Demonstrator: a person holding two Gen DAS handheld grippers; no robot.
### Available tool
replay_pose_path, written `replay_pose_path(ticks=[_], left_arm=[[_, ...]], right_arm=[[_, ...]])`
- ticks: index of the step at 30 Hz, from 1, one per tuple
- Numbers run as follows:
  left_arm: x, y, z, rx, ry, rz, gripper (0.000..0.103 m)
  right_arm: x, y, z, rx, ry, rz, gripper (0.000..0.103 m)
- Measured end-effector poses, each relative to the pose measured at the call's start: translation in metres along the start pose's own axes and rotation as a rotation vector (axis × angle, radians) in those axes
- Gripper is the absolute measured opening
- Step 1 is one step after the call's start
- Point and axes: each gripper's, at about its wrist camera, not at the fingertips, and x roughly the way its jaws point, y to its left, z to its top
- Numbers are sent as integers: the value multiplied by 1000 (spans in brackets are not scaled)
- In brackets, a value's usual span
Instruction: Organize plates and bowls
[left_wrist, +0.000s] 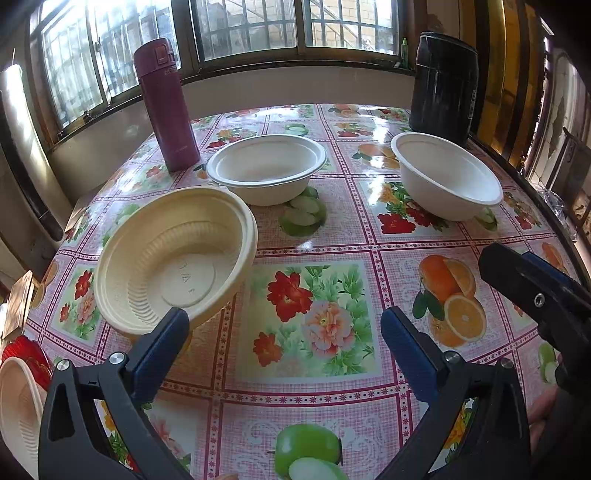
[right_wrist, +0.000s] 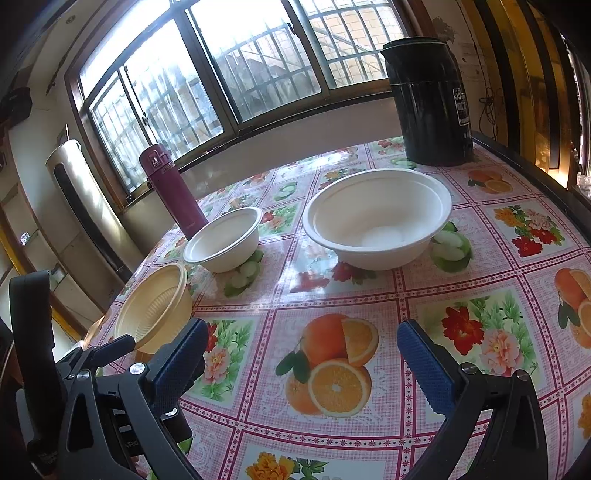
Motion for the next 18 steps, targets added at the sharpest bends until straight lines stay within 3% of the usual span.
replay_pose_path(ticks=[18], left_arm=[[2, -3, -2, 15, 2, 10, 103]], right_arm=[[-1, -1, 1, 4, -4, 3, 103]])
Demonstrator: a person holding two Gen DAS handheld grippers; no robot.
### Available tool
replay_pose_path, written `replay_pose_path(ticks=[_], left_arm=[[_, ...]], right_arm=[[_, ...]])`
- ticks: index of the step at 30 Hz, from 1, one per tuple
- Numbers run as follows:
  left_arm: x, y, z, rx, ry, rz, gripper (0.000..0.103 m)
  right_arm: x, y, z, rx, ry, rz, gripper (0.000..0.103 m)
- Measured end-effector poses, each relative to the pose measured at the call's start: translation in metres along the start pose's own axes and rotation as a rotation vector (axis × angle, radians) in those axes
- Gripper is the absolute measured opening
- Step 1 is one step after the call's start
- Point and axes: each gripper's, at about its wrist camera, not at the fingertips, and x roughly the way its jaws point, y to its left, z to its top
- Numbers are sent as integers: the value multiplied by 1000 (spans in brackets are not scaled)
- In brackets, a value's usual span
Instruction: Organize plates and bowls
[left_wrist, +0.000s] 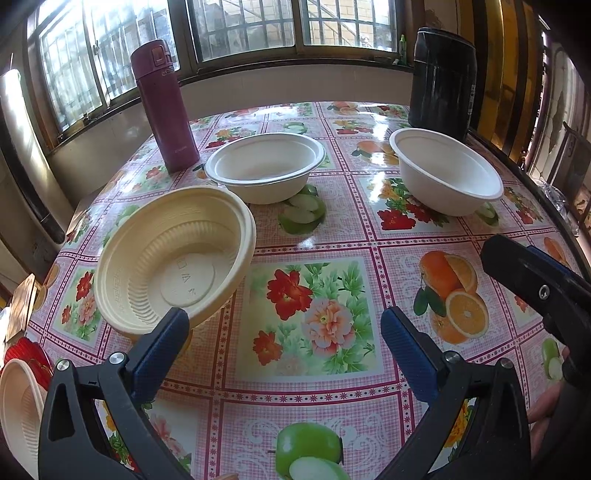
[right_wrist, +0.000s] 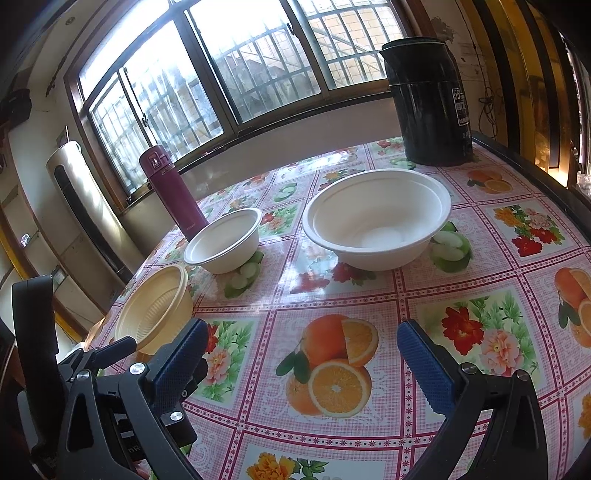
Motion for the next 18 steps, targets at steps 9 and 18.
replay_pose_path(ticks=[9, 18], left_arm=[[1, -1, -1, 7, 1, 2, 103], [1, -1, -1, 12, 2, 4, 103]], right_arm=[[0, 0, 0, 2, 1, 1, 103], [2, 0, -1, 3, 6, 4, 103]])
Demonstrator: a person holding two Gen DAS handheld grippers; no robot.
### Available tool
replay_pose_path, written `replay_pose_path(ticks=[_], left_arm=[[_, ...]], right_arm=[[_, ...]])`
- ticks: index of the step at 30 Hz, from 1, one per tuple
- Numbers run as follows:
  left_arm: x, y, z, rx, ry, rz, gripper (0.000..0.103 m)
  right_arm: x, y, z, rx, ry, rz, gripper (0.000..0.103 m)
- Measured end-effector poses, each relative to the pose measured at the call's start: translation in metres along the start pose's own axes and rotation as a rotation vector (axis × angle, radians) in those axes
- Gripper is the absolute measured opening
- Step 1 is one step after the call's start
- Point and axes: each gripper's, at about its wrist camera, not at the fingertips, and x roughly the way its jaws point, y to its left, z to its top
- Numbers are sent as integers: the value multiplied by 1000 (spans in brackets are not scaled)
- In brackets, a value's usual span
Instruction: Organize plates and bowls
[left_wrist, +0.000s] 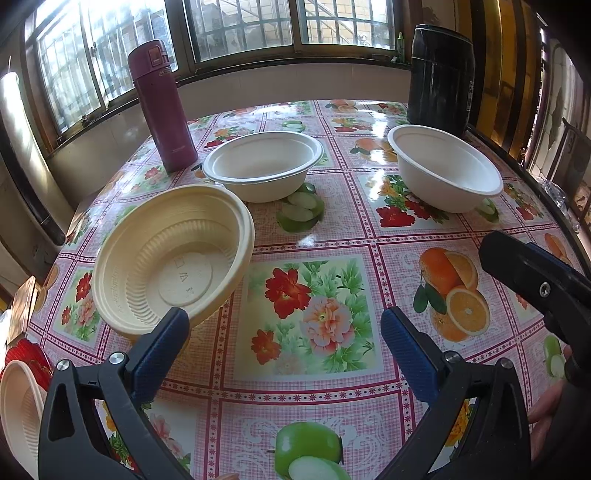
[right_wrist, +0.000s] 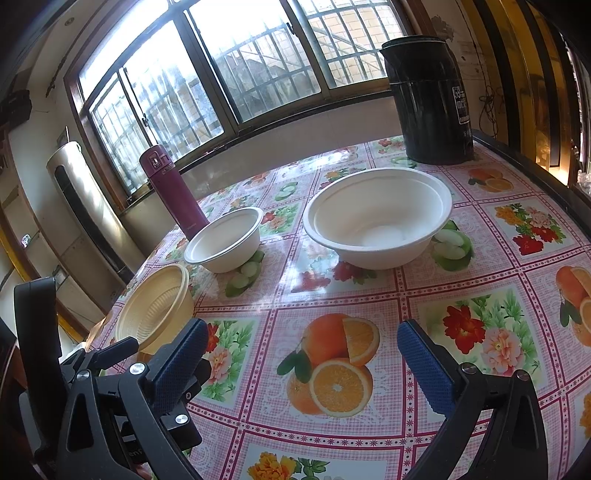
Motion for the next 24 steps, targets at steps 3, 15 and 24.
replay_pose_path(ticks=[3, 15, 24], left_arm=[[0, 0, 0, 2, 1, 2, 103], [1, -2, -1, 15, 2, 5, 103], [7, 0, -3, 3, 40, -20, 103]], right_arm=[[1, 1, 0, -5, 3, -1, 103], [1, 1, -1, 0, 4, 1, 103], [3, 1, -2, 0, 10, 6, 103]])
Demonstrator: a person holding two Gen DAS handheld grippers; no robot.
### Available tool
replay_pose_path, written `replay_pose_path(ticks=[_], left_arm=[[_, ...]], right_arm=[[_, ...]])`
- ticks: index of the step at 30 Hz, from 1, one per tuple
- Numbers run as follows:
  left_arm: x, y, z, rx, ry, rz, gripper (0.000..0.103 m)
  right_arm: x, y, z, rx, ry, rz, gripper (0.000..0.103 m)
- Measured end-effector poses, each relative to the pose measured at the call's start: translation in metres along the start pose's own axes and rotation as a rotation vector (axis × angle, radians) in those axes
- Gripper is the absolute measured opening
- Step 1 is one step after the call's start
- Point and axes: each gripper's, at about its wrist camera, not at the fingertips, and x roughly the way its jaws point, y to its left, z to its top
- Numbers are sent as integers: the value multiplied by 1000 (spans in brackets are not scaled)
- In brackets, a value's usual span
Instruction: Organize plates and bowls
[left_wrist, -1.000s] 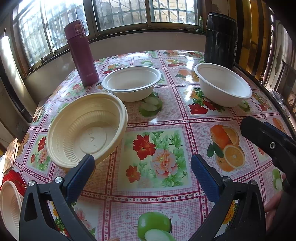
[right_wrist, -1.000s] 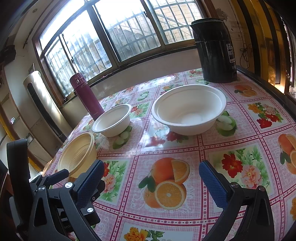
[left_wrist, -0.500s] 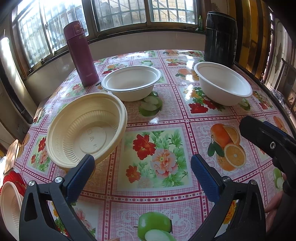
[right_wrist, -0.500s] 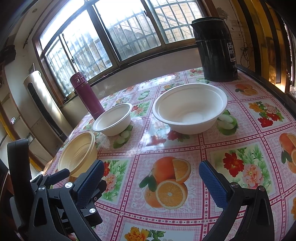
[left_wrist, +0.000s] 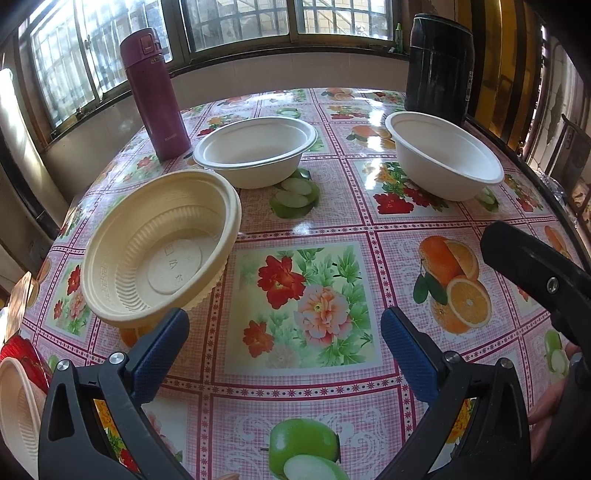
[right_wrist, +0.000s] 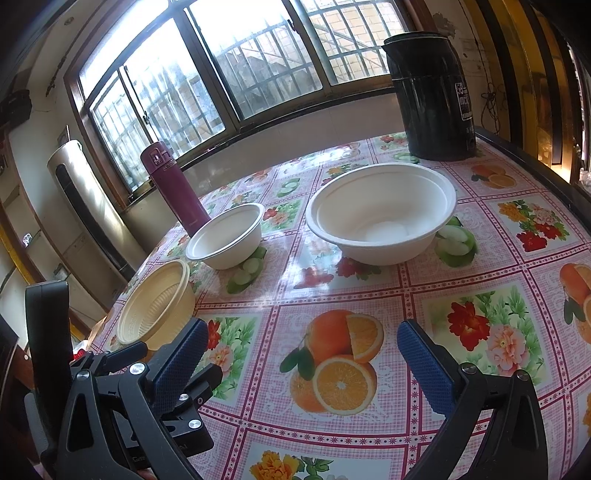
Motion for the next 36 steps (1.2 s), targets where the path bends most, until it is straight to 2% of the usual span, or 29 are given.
replay_pose_path(ticks=[36], left_arm=[[0, -4, -3, 24, 12, -14, 103]], right_arm=[[4, -1, -2, 7, 23, -2, 103]])
